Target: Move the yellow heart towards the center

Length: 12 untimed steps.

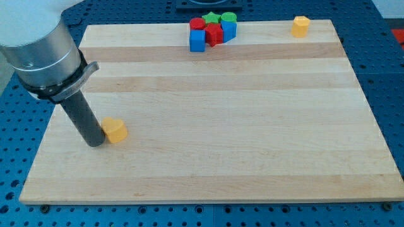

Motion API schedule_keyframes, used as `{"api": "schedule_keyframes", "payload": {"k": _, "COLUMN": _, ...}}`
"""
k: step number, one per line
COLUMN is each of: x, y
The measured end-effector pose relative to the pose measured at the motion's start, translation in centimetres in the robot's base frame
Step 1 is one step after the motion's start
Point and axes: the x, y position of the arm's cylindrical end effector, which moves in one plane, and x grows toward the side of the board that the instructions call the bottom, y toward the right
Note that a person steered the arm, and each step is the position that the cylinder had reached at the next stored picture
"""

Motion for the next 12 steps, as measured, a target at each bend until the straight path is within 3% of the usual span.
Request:
{"api": "schedule_keyframes", "payload": {"k": 2, "x": -5.6, "y": 6.0}}
{"api": "schedule_keyframes", "payload": {"k": 4, "x": -6.2, "y": 6.8}}
{"api": "schedule_keyframes", "payload": {"k": 6, "x": -8.4, "y": 11.4}}
{"api": "schedule_keyframes", "payload": {"k": 8, "x": -7.6, "y": 8.6}}
{"api": "schedule_keyframes", "payload": {"k": 11, "x": -6.0, "y": 12.6}}
{"api": "schedule_keyframes", "payload": {"k": 12, "x": -9.6, "y": 16.5}}
